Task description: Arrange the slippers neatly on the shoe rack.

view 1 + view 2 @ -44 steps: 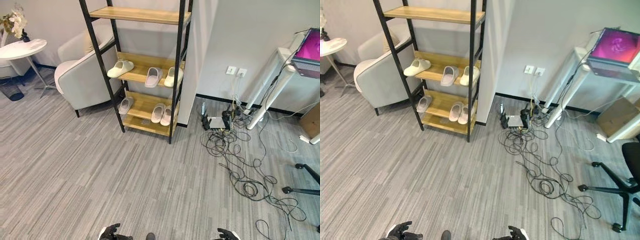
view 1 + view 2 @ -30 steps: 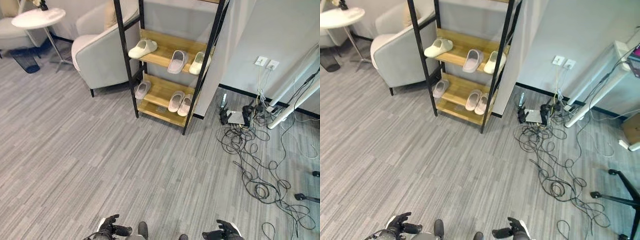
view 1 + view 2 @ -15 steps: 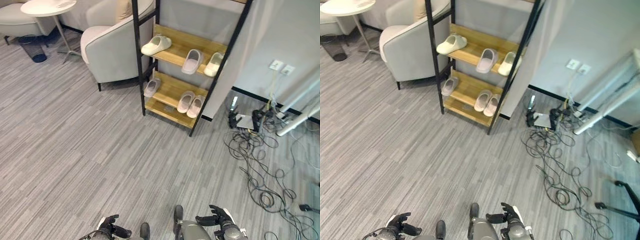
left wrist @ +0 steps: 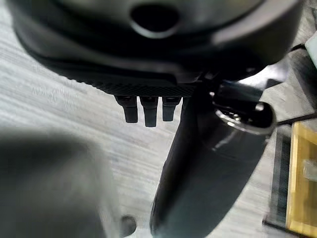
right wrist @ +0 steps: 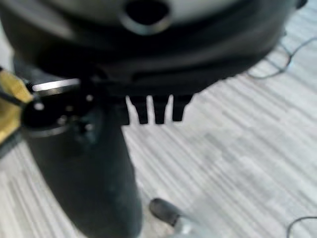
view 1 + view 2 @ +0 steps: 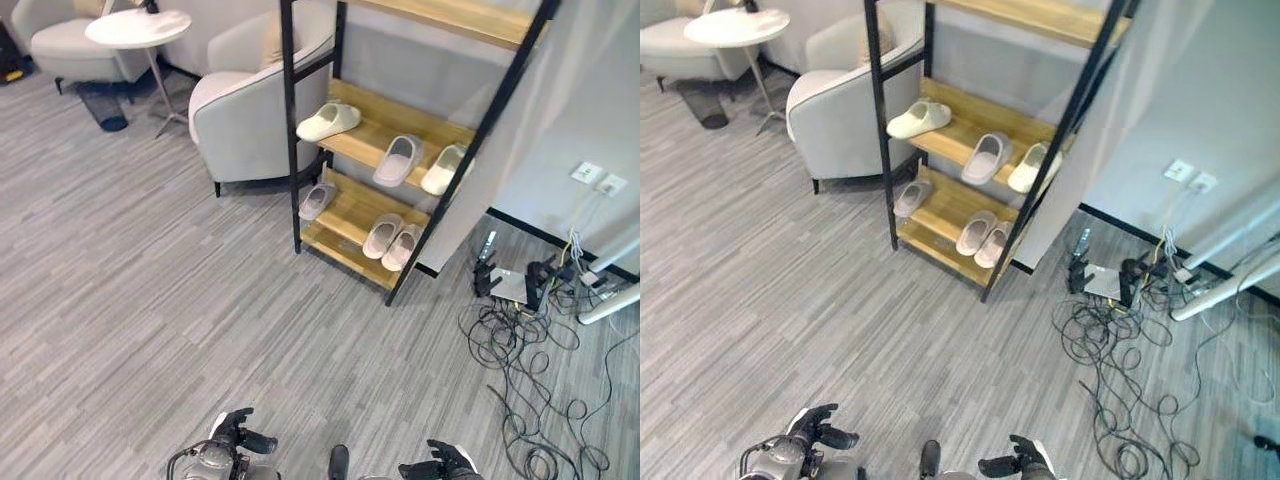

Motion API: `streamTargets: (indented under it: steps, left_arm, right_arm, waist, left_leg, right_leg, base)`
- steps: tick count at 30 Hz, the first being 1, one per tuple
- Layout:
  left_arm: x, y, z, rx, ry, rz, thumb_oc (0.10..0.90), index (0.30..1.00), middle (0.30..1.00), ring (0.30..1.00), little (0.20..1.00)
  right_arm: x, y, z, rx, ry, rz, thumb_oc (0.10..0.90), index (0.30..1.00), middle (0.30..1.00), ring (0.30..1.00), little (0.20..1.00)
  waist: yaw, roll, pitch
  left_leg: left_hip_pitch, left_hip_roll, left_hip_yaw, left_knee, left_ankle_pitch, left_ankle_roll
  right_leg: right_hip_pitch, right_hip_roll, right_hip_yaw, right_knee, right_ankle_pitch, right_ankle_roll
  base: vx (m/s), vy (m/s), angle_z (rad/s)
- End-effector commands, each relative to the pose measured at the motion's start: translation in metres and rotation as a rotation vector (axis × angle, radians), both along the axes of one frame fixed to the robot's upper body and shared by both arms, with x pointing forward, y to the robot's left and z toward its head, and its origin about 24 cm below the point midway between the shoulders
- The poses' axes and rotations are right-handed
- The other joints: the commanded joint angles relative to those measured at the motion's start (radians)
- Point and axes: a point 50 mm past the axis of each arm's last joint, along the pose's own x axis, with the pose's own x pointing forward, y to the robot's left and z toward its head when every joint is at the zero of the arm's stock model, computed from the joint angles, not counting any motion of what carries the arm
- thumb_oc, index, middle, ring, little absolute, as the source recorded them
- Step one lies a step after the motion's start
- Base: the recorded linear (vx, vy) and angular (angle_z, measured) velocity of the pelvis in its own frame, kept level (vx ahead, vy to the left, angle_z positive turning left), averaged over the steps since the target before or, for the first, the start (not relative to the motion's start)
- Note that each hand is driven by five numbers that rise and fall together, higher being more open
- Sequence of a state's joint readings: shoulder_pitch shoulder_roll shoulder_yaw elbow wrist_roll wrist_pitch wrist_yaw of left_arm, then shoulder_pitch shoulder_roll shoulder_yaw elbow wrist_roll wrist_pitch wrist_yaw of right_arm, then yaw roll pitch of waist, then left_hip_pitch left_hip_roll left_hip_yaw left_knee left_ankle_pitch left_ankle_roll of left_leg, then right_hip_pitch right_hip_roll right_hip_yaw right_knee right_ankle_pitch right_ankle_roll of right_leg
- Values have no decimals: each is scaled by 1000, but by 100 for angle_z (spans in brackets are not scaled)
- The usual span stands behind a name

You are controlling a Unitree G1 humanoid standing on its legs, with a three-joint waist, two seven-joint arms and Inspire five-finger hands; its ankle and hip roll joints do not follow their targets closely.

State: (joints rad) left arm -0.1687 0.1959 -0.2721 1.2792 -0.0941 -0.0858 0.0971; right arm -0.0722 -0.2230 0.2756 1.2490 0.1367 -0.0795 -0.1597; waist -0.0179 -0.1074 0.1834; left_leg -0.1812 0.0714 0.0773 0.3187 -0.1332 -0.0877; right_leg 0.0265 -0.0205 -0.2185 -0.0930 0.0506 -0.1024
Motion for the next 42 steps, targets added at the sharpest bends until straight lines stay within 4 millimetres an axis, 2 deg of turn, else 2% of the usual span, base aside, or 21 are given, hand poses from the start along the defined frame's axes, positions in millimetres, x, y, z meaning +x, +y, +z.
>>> streamTargets:
  steps: [1,2,4,8,11,13,15,17,18,19,21,25,27,29,31,32,34,38,39,40,42]
  left_arm:
    - [-3,5,1,36,-16,-23,800,900,900,900,900]
    - [-5,6,0,37,-12,-23,800,900,900,900,900]
    - [-11,8,-2,33,2,2,800,900,900,900,900]
    - [-19,11,-4,33,26,9,800,900,900,900,900]
    - [-14,14,-2,45,12,3,800,900,900,900,900]
    - [-4,16,3,62,-28,-9,800,900,900,900,900]
    - [1,16,5,60,-47,-10,800,900,900,900,900]
    - [14,13,11,50,-103,-12,800,900,900,900,900]
    - [13,13,11,49,-102,-12,800,900,900,900,900]
    - [24,12,16,46,-147,-17,800,900,900,900,900]
    - [33,10,22,42,-190,-37,800,900,900,900,900]
    - [41,2,28,21,-258,-55,800,900,900,900,900]
    - [46,-7,35,-29,-317,-68,800,900,900,900,900]
    - [53,-12,43,-53,-366,-89,800,900,900,900,900]
    - [57,-15,46,-68,-389,-84,800,900,900,900,900]
    - [61,-16,52,-80,-420,-85,800,900,900,900,900]
    - [61,-18,53,-89,-434,-90,800,900,900,900,900]
    - [57,-20,54,-99,-434,-105,800,900,900,900,900]
    - [56,-19,54,-94,-432,-113,800,900,900,900,900]
    - [55,-19,54,-94,-431,-113,800,900,900,900,900]
    - [55,-19,54,-89,-431,-122,800,900,900,900,900]
  right_arm:
    - [7,-20,8,-56,-60,-35,800,900,900,900,900]
    - [6,-19,8,-54,-57,-39,800,900,900,900,900]
    - [6,-16,7,-45,-55,-27,800,900,900,900,900]
    - [5,-12,5,-29,-49,-7,800,900,900,900,900]
    - [16,-9,9,-27,-77,20,800,900,900,900,900]
    - [24,-7,12,-29,-106,26,800,900,900,900,900]
    - [25,-7,12,-27,-111,33,800,900,900,900,900]
    - [29,-8,14,-28,-126,42,800,900,900,900,900]
    - [29,-8,14,-29,-126,42,800,900,900,900,900]
    - [36,-10,18,-27,-157,30,800,900,900,900,900]
    - [40,-11,21,-26,-179,26,800,900,900,900,900]
    - [45,-11,26,-16,-234,22,800,900,900,900,900]
    - [48,-11,30,-2,-280,13,800,900,900,900,900]
    - [53,-10,33,7,-312,1,800,900,900,900,900]
    - [56,-9,35,11,-328,1,800,900,900,900,900]
    - [57,-9,36,7,-330,0,800,900,900,900,900]
    - [59,-8,38,10,-340,8,800,900,900,900,900]
    - [57,-9,38,8,-338,19,800,900,900,900,900]
    - [56,-9,37,5,-333,23,800,900,900,900,900]
    - [56,-9,37,5,-333,23,800,900,900,900,900]
    - [56,-9,37,-1,-327,23,800,900,900,900,900]
  waist:
    - [38,38,35]
    - [46,44,39]
    - [55,49,27]
    - [73,43,0]
    - [54,54,19]
    - [35,80,31]
    - [28,83,29]
    - [10,77,25]
    - [10,79,28]
    - [-5,67,24]
    - [-17,68,21]
    - [-31,73,-2]
    - [-32,84,-9]
    - [-22,63,6]
    - [-15,59,17]
    - [4,40,33]
    - [27,36,42]
    - [48,32,41]
    - [63,48,38]
    - [63,46,39]
    - [75,64,44]
  left_leg:
    - [-38,-18,17,-170,154,42]
    - [-53,-13,18,-194,187,35]
    - [-29,-26,-6,-224,182,40]
    - [10,-61,6,-216,137,79]
    - [80,-75,20,-218,91,122]
    - [152,-78,15,-240,57,147]
    - [178,-84,9,-252,47,149]
    - [228,-99,-10,-280,24,145]
    - [233,-97,-11,-281,22,145]
    - [268,-110,-27,-300,6,135]
    - [317,-103,-34,-320,-17,121]
    - [353,-97,-44,-304,-46,108]
    - [323,-65,-28,-122,9,49]
    - [209,-33,-3,106,90,22]
    - [161,-12,2,205,112,18]
    - [87,11,37,290,119,31]
    - [24,9,50,261,78,47]
    - [-16,-6,53,77,69,55]
    - [-33,-5,24,-96,129,43]
    - [-26,-8,24,-105,134,43]
    - [-43,-9,-9,-226,215,25]
  right_leg:
    - [45,1,87,51,-115,148]
    - [59,8,92,54,-125,146]
    - [75,10,100,70,-143,154]
    - [59,-32,102,223,-152,198]
    - [-53,-82,93,489,-39,246]
    - [-151,-90,82,610,-5,240]
    - [-169,-91,73,581,-13,234]
    - [-206,-75,60,401,-38,220]
    - [-200,-73,59,399,-39,220]
    - [-239,-82,57,238,-5,230]
    - [-226,-84,44,138,28,247]
    - [-203,-63,67,142,35,228]
    - [-139,-30,55,127,13,192]
    - [-91,-34,54,111,-12,162]
    - [-69,-27,48,106,-26,145]
    - [-30,-30,45,101,-54,125]
    - [13,-24,53,88,-75,130]
    - [55,-26,62,71,-105,144]
    - [81,-7,76,63,-124,150]
    - [84,-9,76,63,-125,150]
    - [116,8,87,63,-147,154]
  base:
    - [166,82,21]
    - [165,104,5]
    - [263,157,-26]
    - [273,205,-53]
    - [212,208,-13]
    - [342,208,-7]
    - [290,46,6]
    - [318,-19,9]
    - [354,-72,0]
    - [390,-90,2]
    - [368,-97,2]
    - [342,-90,14]
    - [359,-179,23]
    - [167,-153,3]
    - [159,-146,-21]
    - [293,-175,-36]
    - [325,-61,-14]
    - [266,65,-4]
    - [331,130,-13]
    - [324,151,-4]
    - [318,176,0]
